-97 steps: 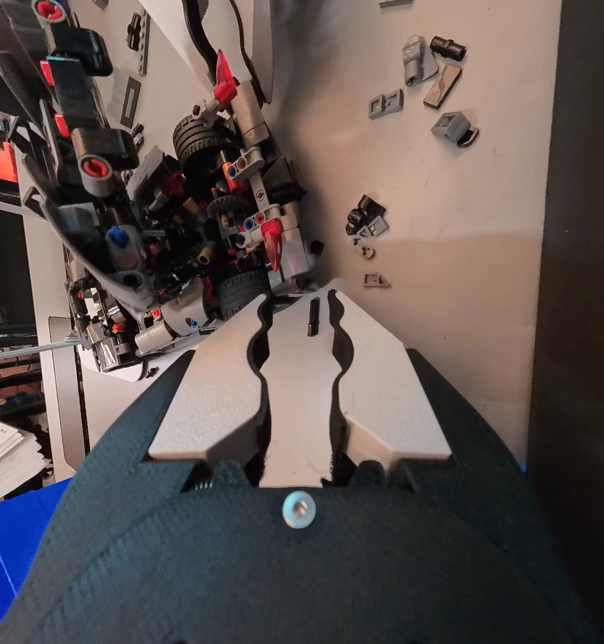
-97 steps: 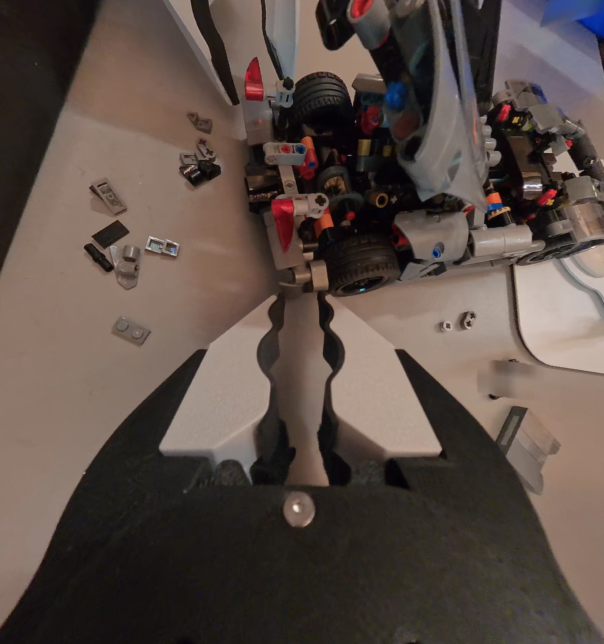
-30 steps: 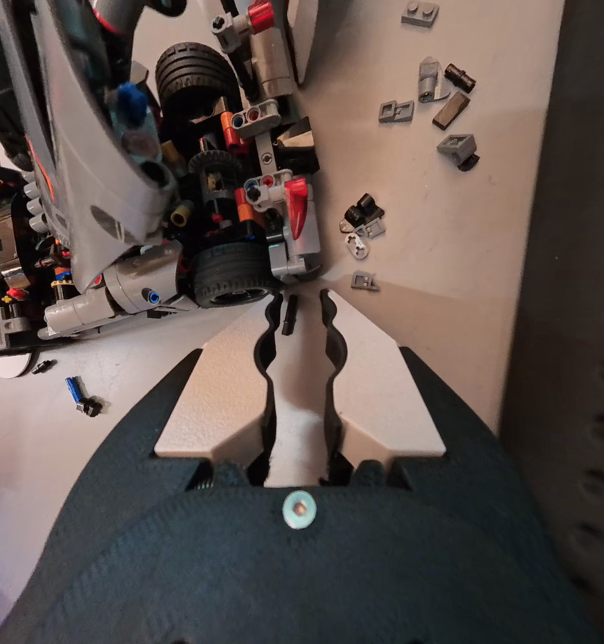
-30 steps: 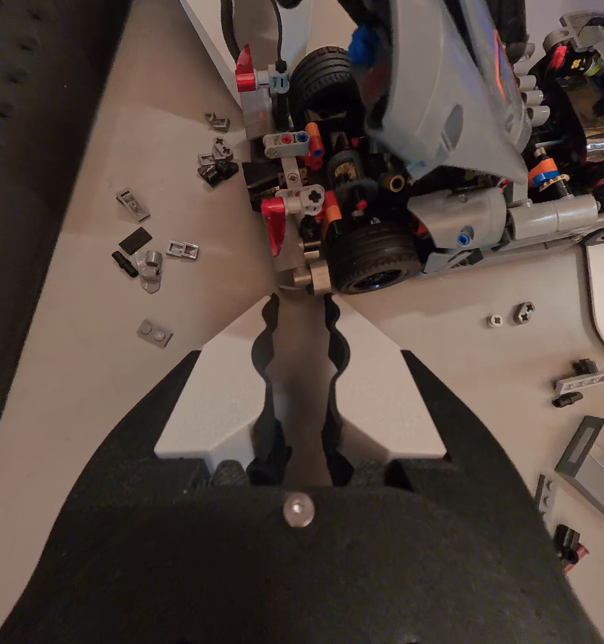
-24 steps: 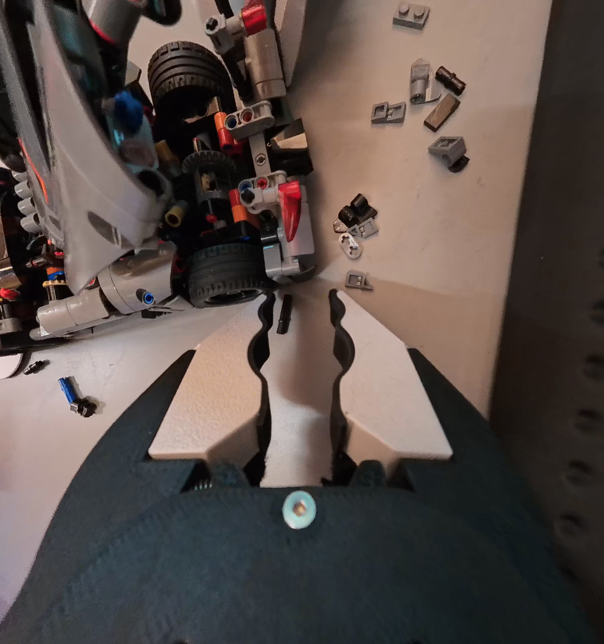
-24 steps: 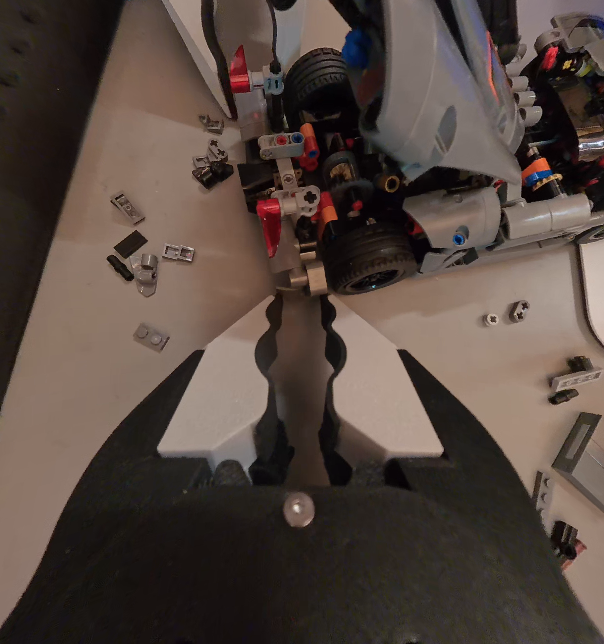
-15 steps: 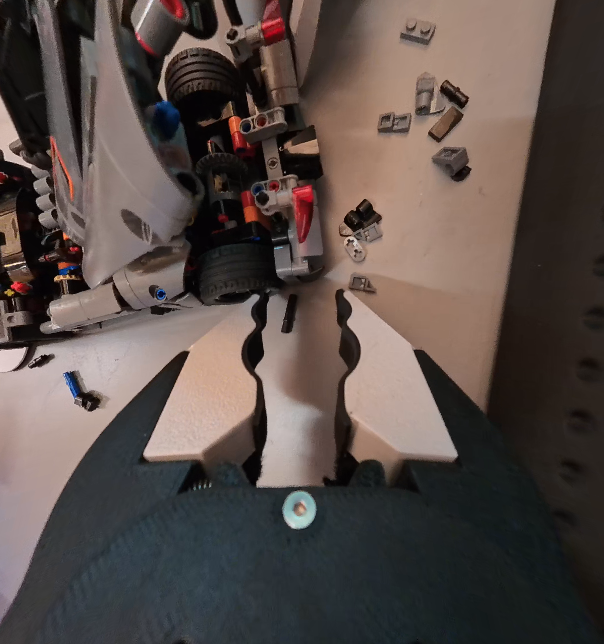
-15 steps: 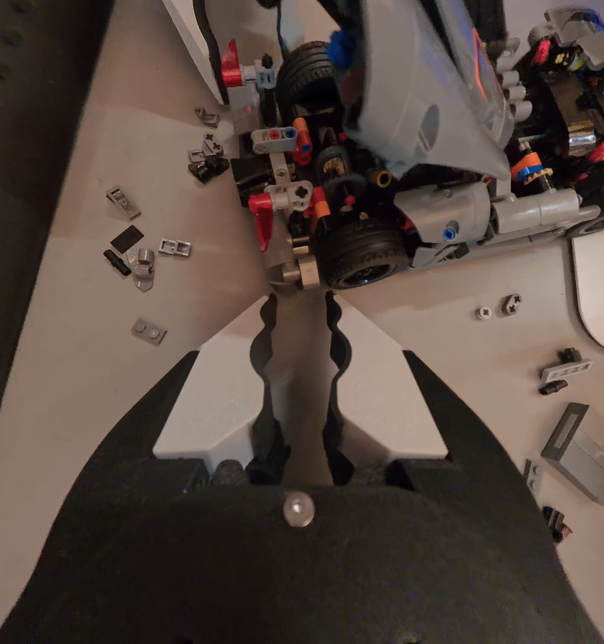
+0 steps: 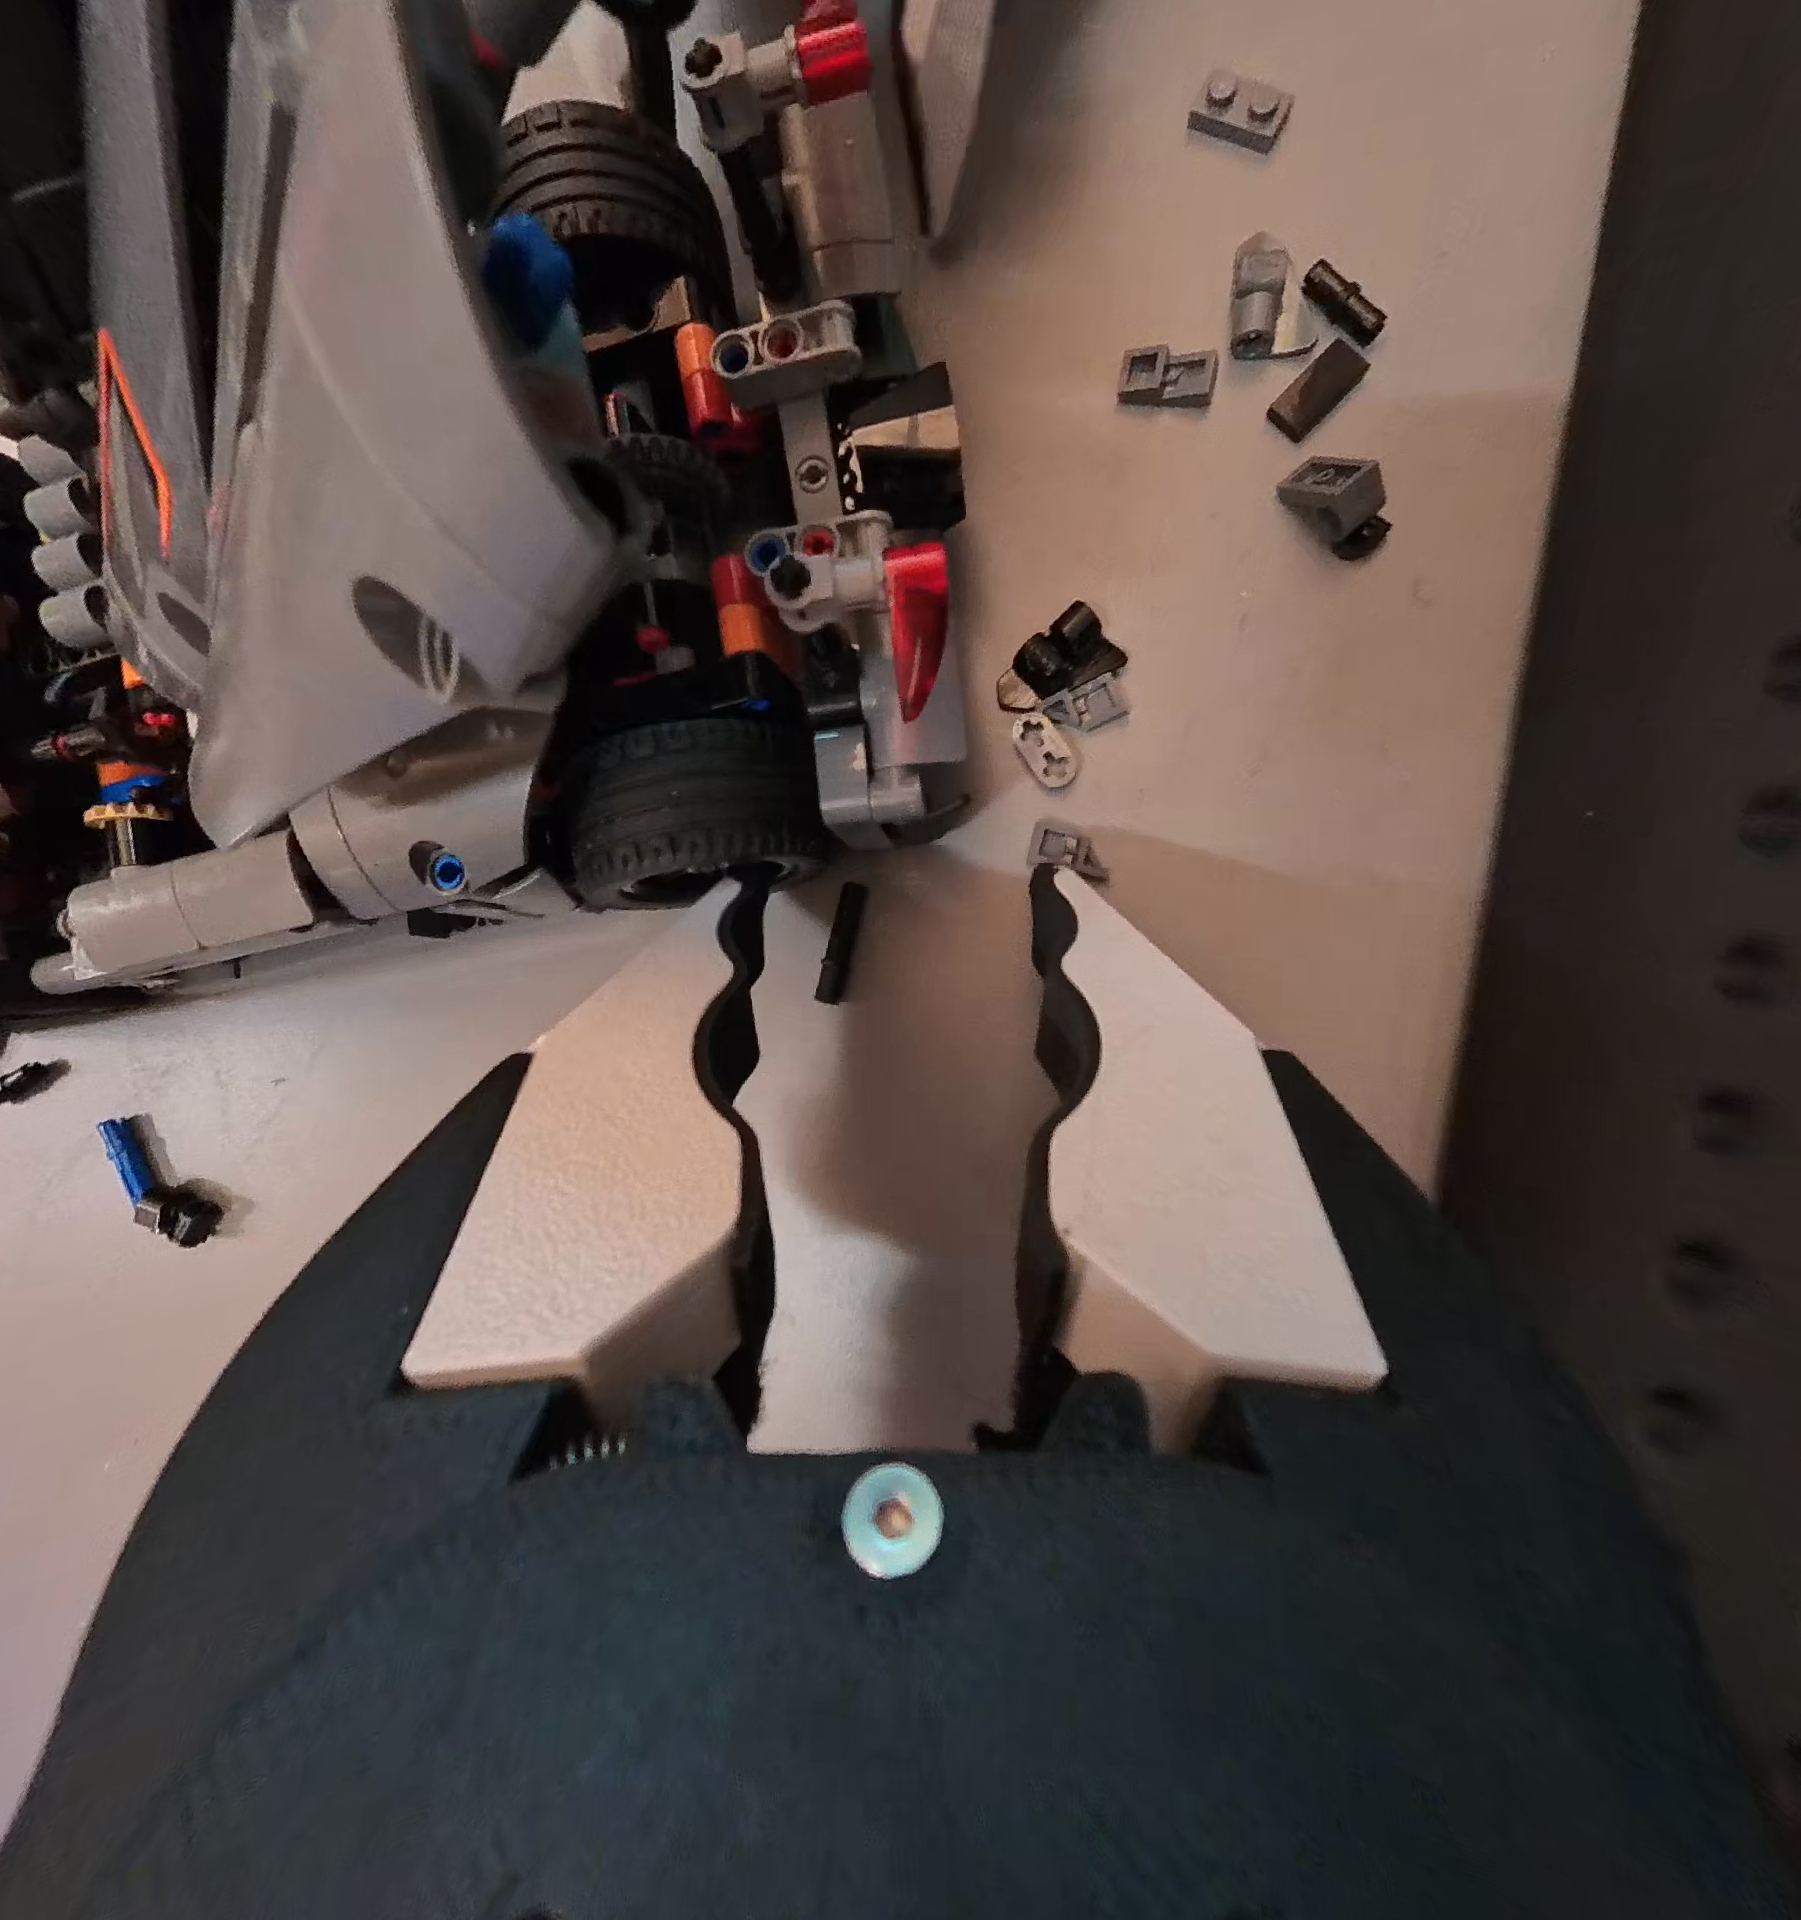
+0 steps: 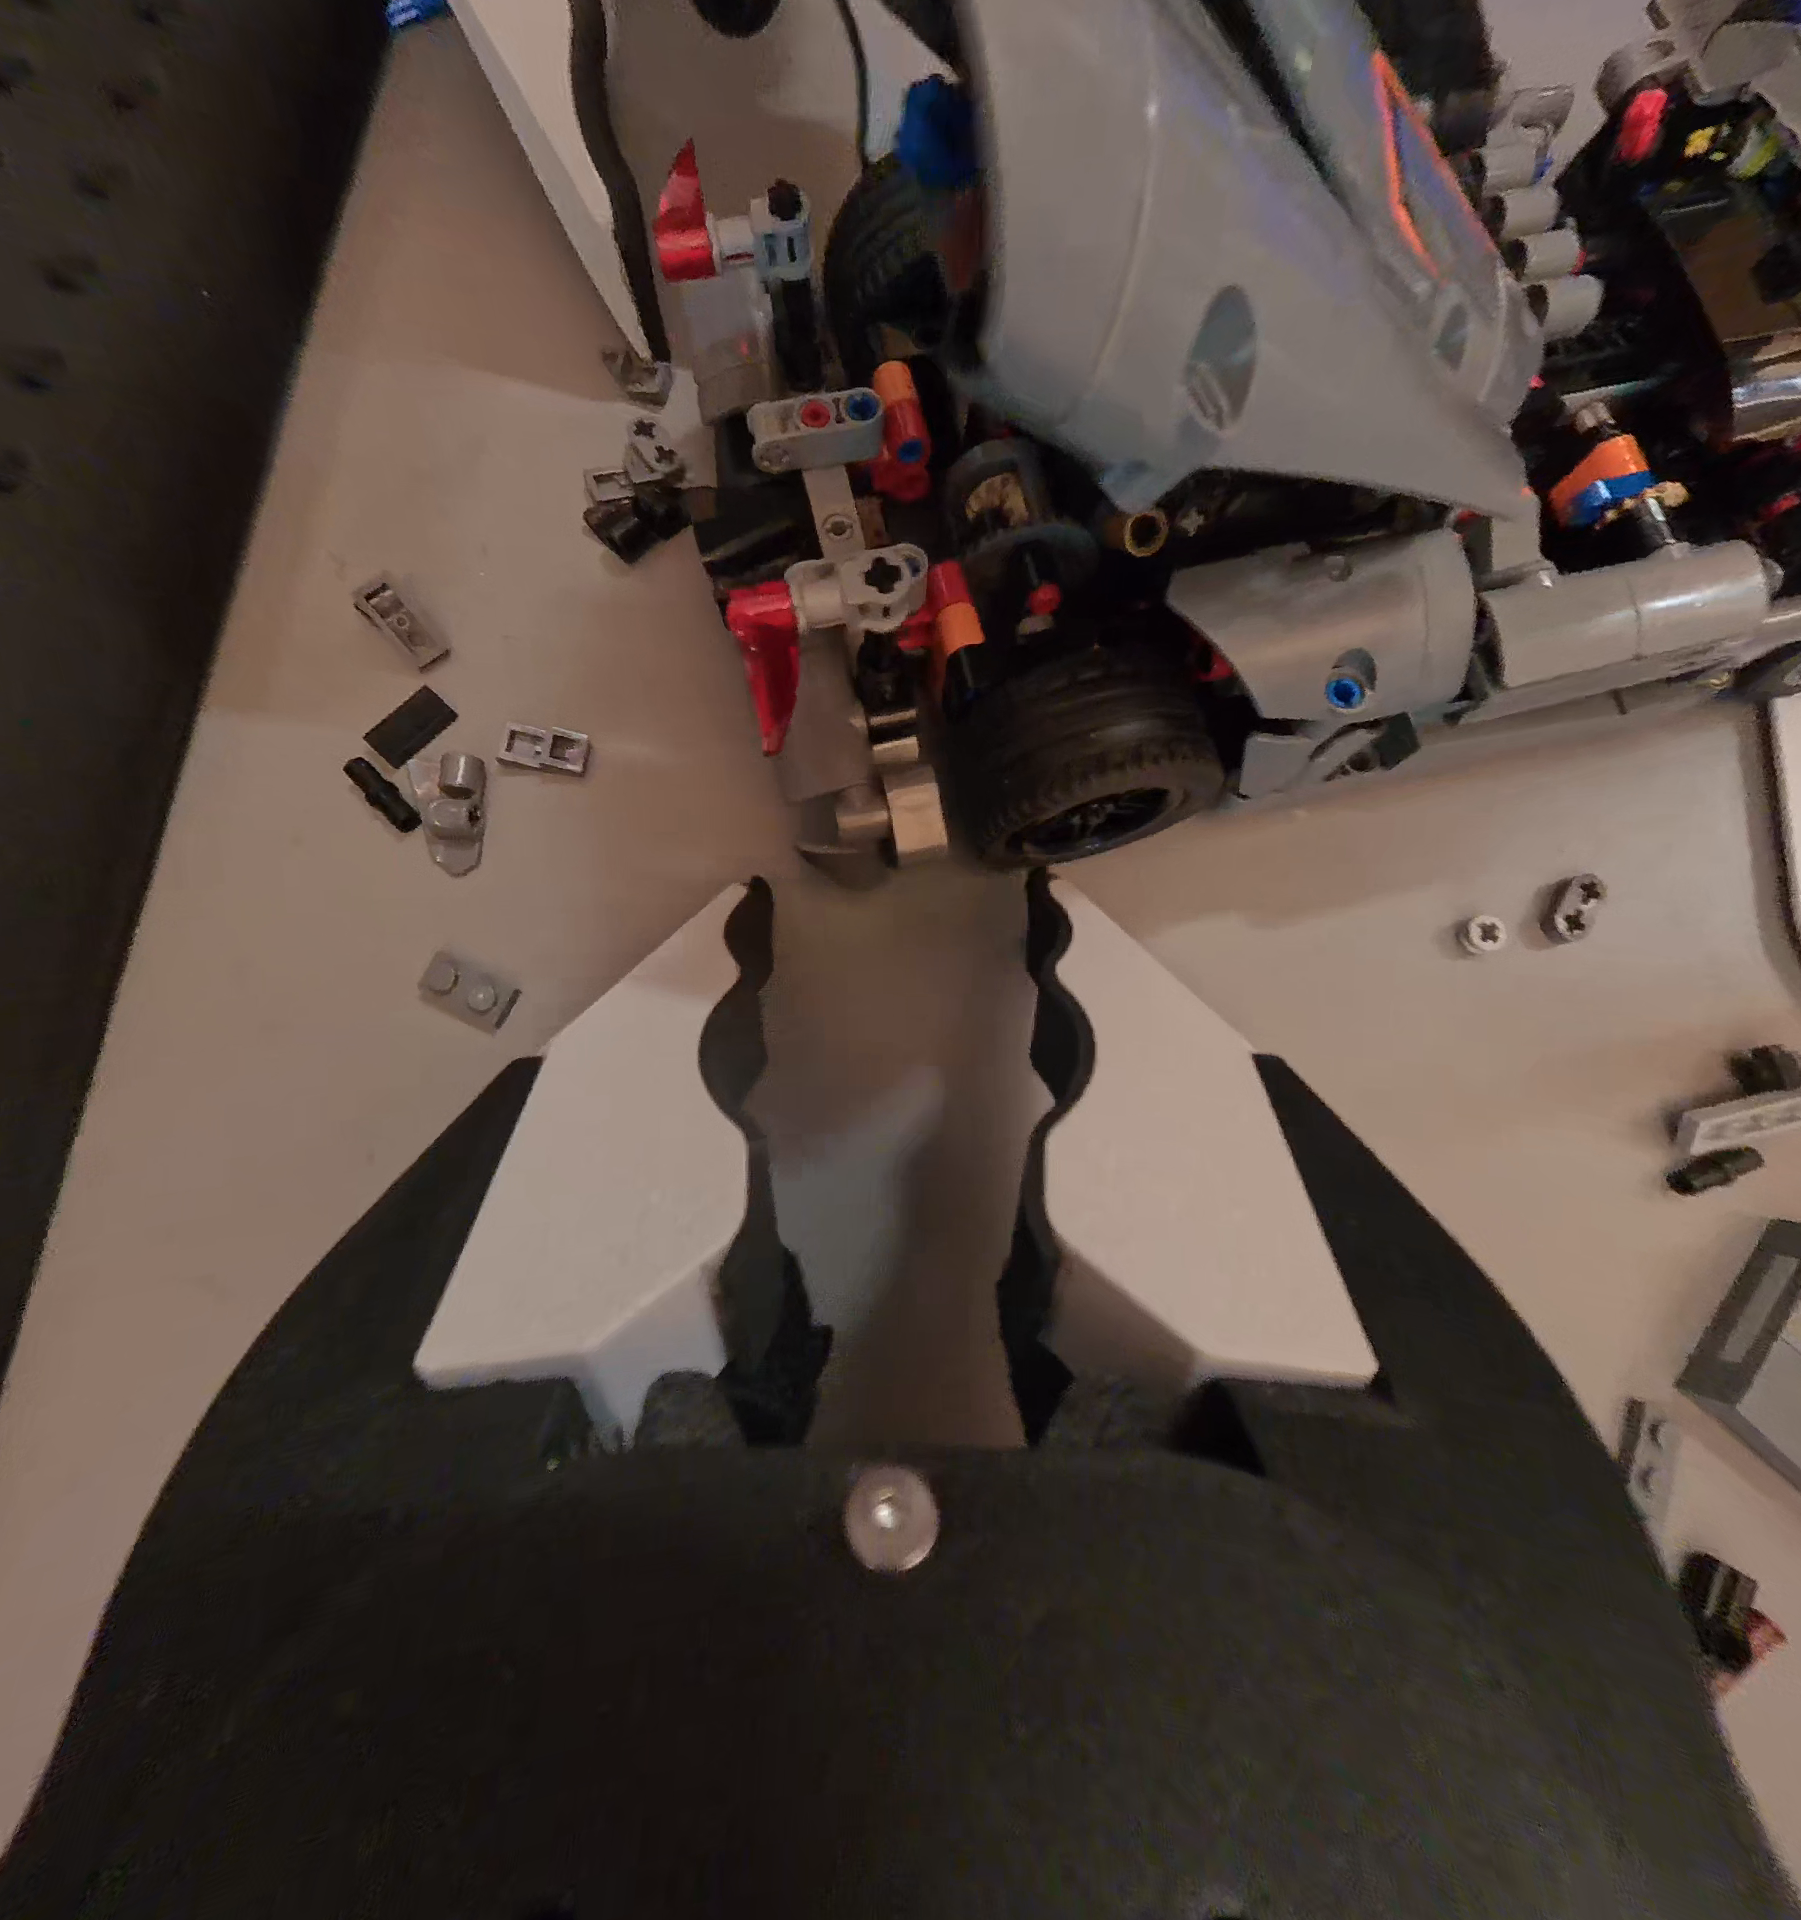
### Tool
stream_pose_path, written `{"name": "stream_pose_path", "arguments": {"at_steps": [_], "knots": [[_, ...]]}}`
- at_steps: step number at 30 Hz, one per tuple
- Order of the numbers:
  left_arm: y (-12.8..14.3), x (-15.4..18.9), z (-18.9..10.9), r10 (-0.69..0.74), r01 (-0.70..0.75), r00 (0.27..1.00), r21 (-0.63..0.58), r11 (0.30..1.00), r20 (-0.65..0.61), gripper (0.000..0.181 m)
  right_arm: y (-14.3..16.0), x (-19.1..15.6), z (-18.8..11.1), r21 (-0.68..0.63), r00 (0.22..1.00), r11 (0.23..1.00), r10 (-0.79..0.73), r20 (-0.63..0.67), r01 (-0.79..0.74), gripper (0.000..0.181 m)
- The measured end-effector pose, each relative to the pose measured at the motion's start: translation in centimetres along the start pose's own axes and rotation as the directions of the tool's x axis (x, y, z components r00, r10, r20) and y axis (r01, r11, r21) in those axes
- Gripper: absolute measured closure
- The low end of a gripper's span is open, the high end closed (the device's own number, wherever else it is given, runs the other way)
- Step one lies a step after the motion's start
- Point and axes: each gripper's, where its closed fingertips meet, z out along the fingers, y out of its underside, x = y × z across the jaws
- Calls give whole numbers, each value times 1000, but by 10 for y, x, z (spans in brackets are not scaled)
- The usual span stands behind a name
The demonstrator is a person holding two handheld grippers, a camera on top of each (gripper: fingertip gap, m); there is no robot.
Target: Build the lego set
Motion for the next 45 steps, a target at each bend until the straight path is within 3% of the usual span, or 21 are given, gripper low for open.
{"name": "stream_pose_path", "arguments": {"at_steps": [7,15,21,30,45], "knots": [[-1,0,1,-1,1,1000,13,1000,-6,129,2,0,1,-20,1000,1000,-5,-1,5,131],[3,-2,-2,-15,15,1000,31,999,-20,124,3,0,-10,-141,999,990,-28,-44,22,132],[10,-7,-4,-70,72,997,75,995,-39,128,12,1,-7,-225,995,972,58,-75,-73,134],[21,-8,-8,-140,141,987,13,990,-73,135,9,-5,-5,-170,994,982,65,-90,-79,142],[13,-10,-5,-57,58,998,85,995,-17,134,3,-3,0,-89,990,991,91,-103,-101,146]]}}
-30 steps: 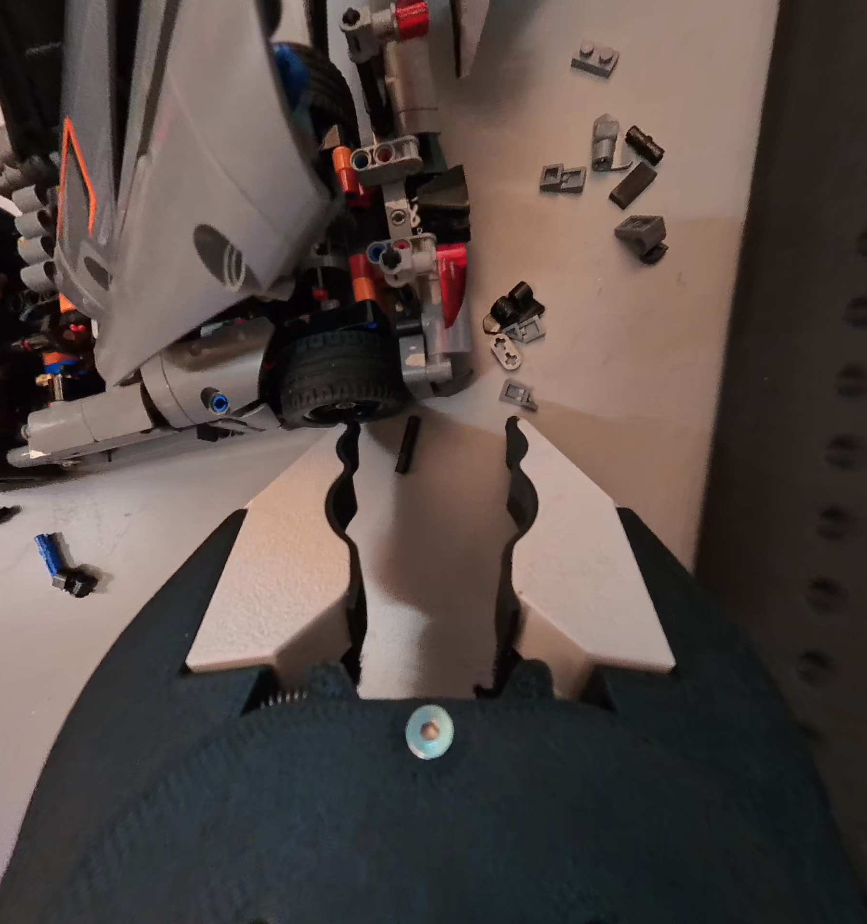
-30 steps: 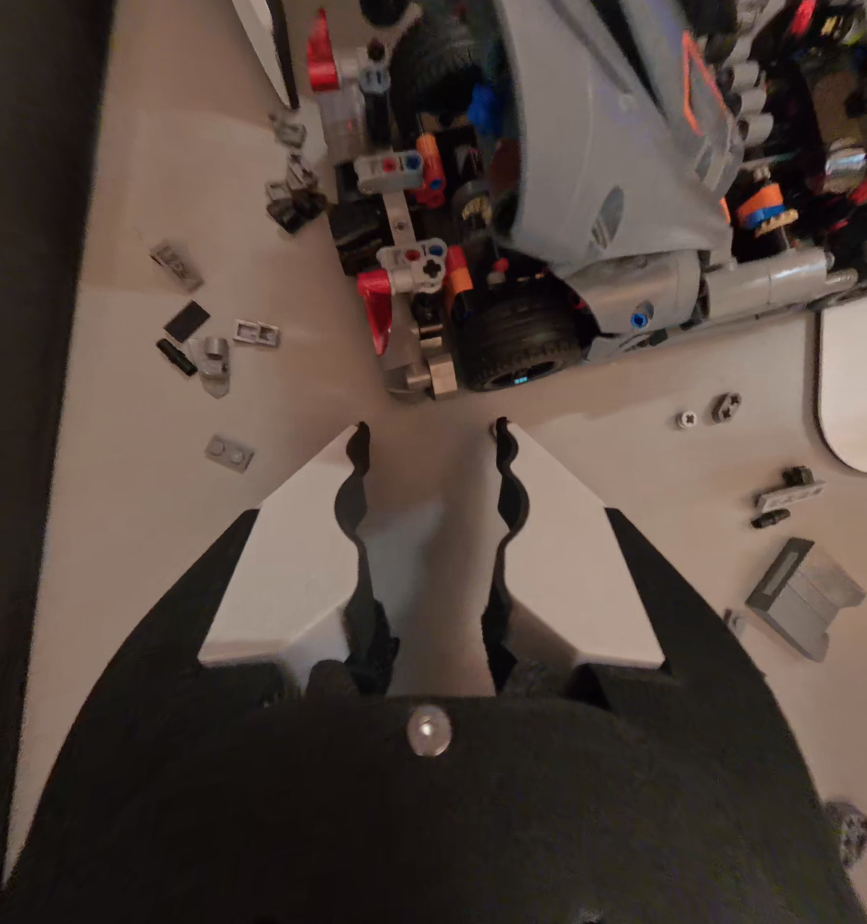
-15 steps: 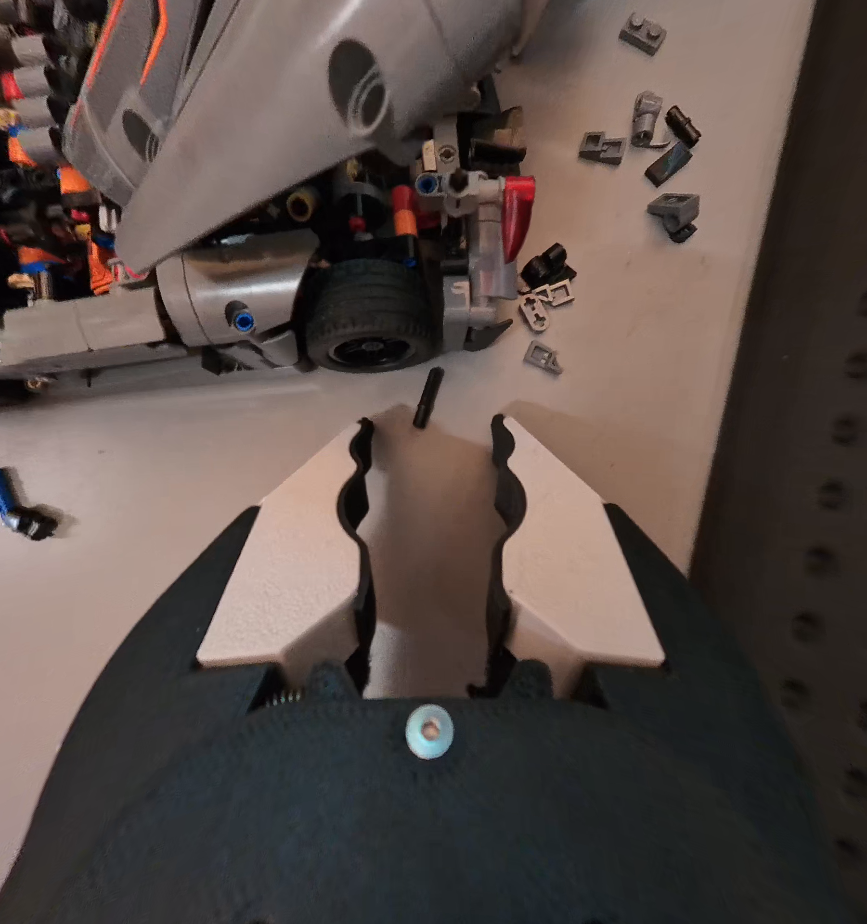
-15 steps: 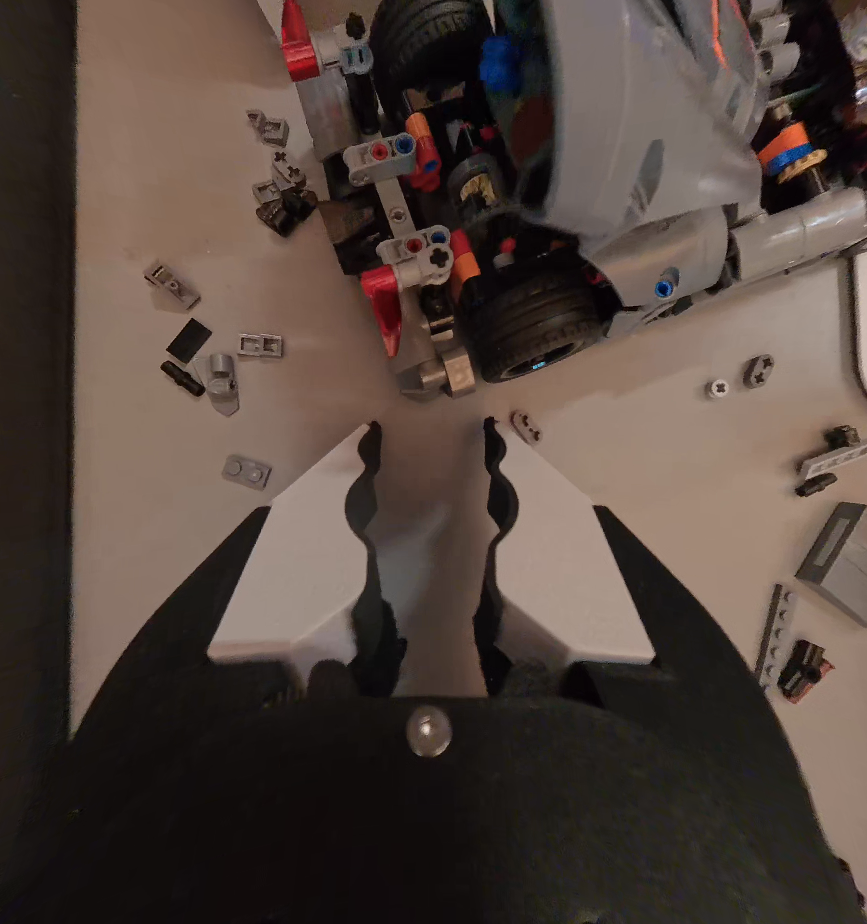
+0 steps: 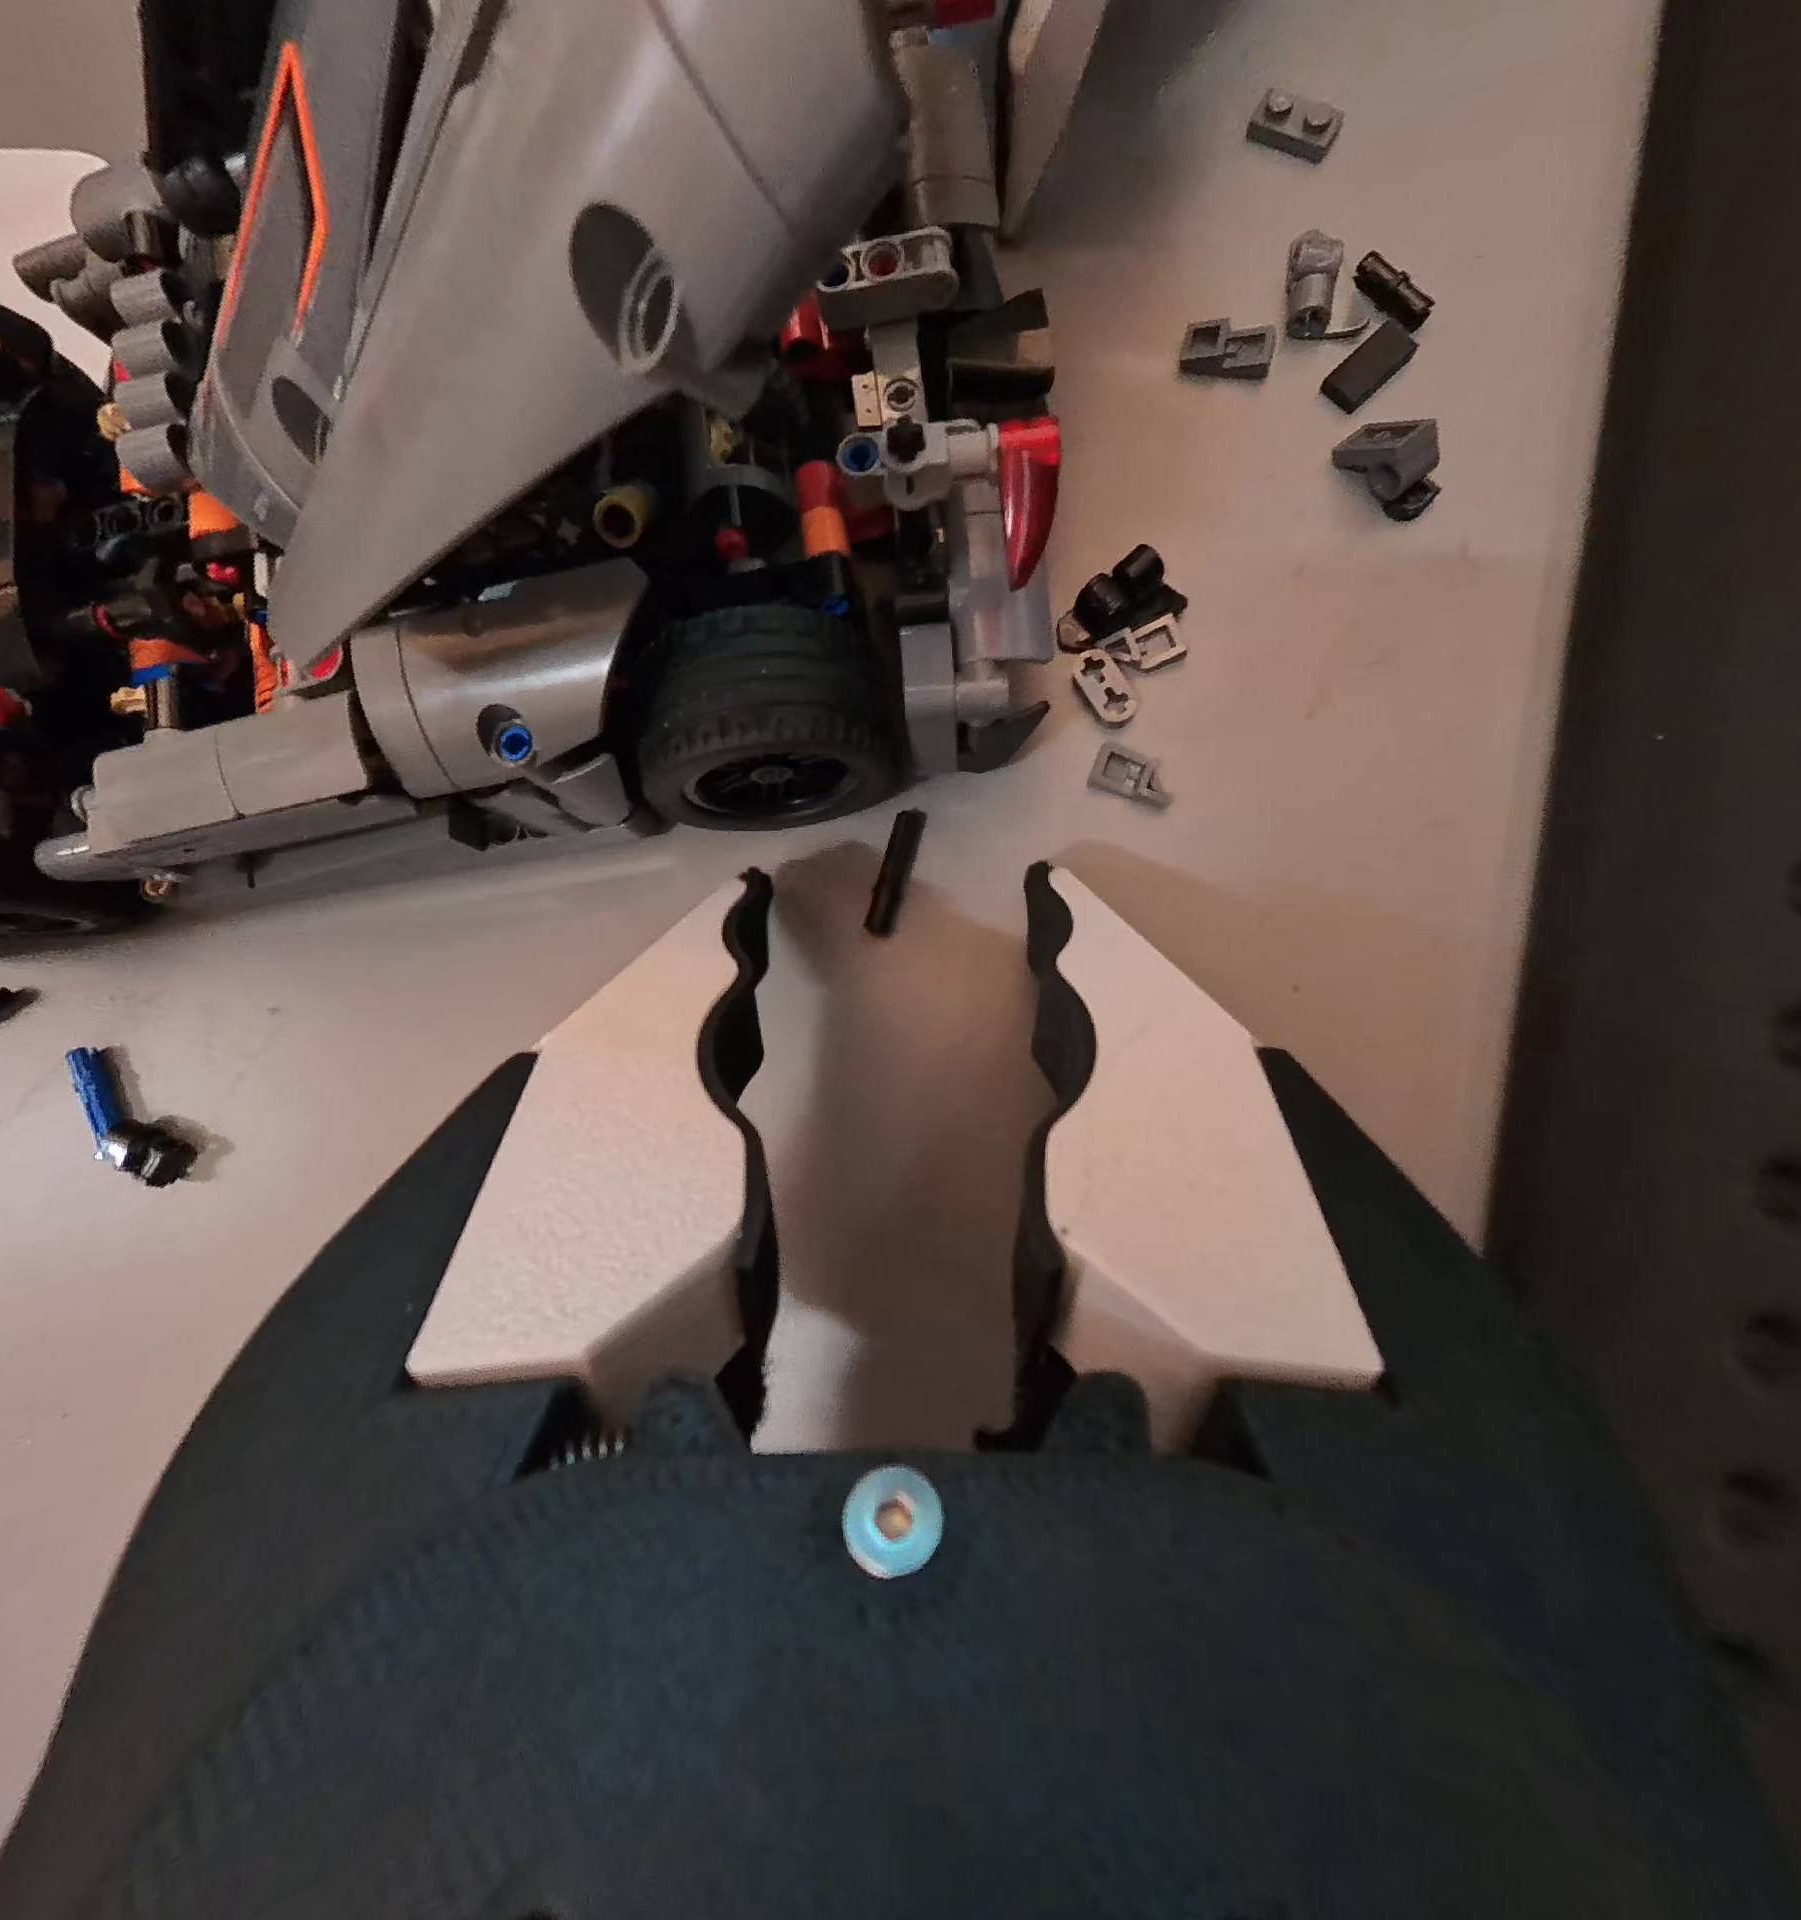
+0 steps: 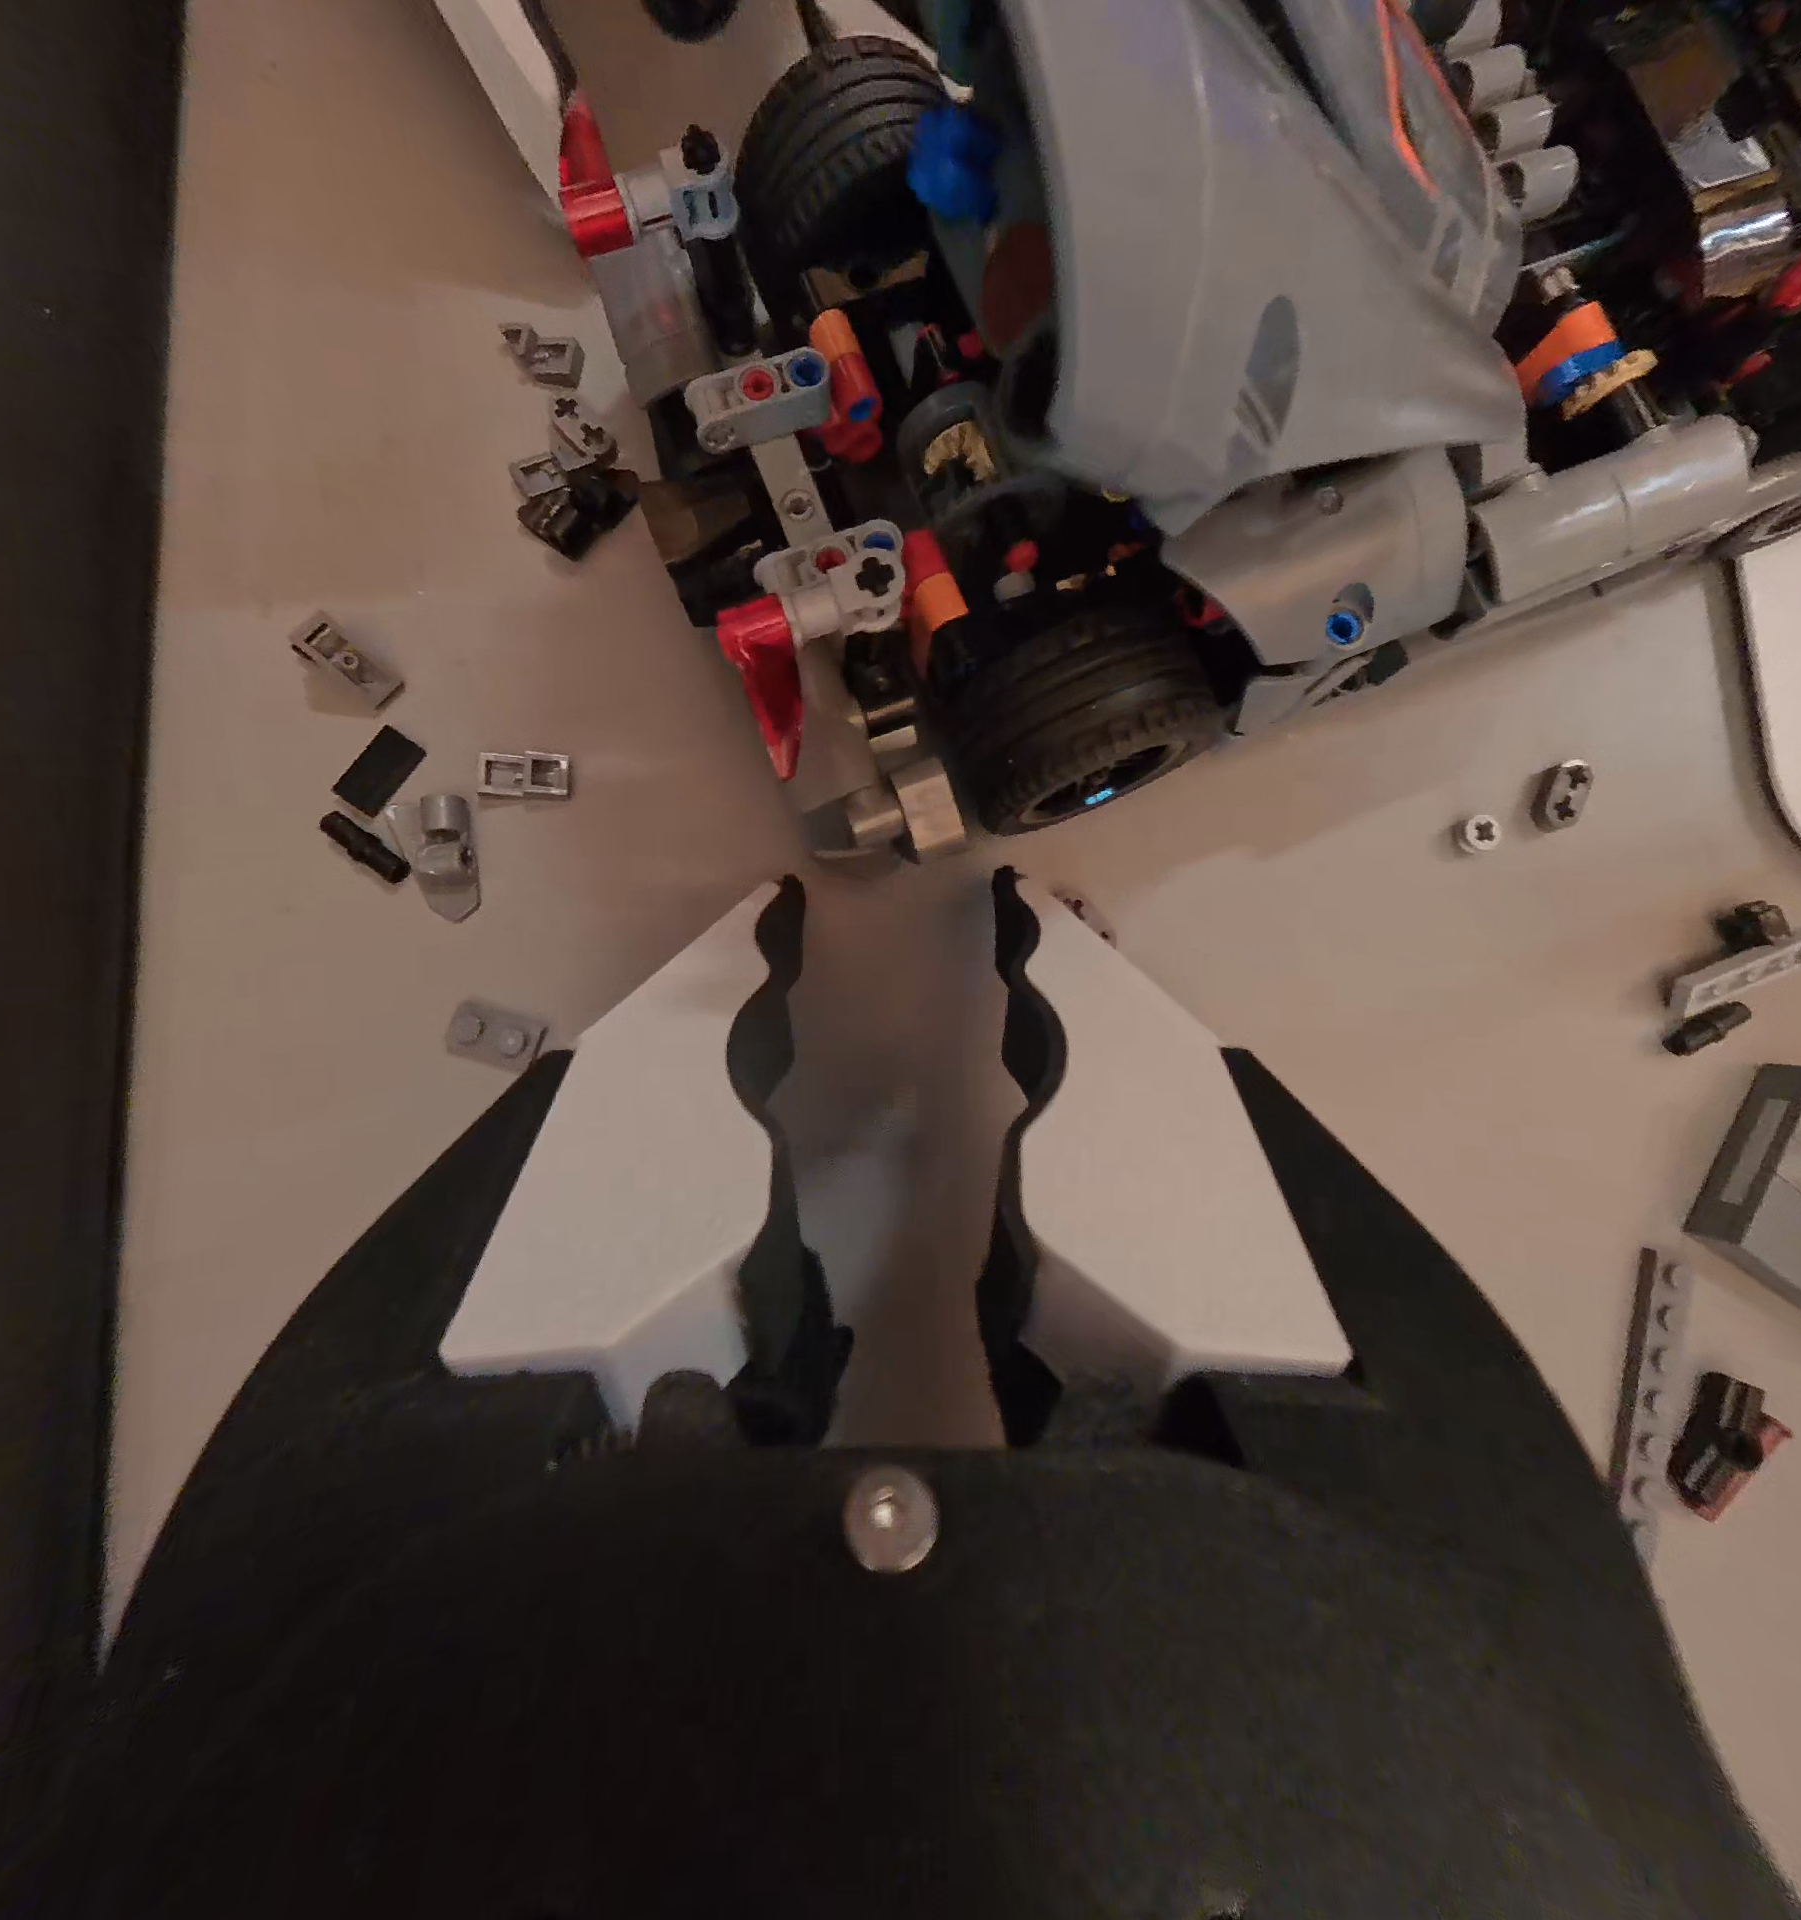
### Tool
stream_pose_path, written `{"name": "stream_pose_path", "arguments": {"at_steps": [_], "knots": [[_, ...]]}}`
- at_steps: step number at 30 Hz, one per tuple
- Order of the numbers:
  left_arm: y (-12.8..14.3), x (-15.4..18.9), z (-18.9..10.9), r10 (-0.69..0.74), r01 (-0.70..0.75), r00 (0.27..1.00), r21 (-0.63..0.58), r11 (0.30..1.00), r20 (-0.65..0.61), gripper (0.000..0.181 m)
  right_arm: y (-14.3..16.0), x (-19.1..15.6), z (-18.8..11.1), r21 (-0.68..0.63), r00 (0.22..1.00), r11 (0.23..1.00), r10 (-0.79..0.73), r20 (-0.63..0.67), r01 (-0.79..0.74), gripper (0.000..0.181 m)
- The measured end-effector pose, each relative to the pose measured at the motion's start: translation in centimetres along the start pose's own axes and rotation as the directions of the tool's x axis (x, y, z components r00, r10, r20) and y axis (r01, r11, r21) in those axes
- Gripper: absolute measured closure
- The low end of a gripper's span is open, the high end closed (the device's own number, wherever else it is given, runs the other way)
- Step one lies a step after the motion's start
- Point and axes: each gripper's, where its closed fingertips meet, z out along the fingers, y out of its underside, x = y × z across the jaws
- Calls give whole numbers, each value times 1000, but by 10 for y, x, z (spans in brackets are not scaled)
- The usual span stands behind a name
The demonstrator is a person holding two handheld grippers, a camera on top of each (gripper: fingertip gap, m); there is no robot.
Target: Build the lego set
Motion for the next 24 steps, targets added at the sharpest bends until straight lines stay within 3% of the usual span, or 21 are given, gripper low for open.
{"name": "stream_pose_path", "arguments": {"at_steps": [17,24], "knots": [[-12,1,7,58,-59,997,31,998,46,140,-10,5,4,30,997,1000,-5,-72,8,144],[-12,-7,-1,5,-8,999,51,999,52,132,-16,5,7,37,997,999,20,-73,-18,148]]}}
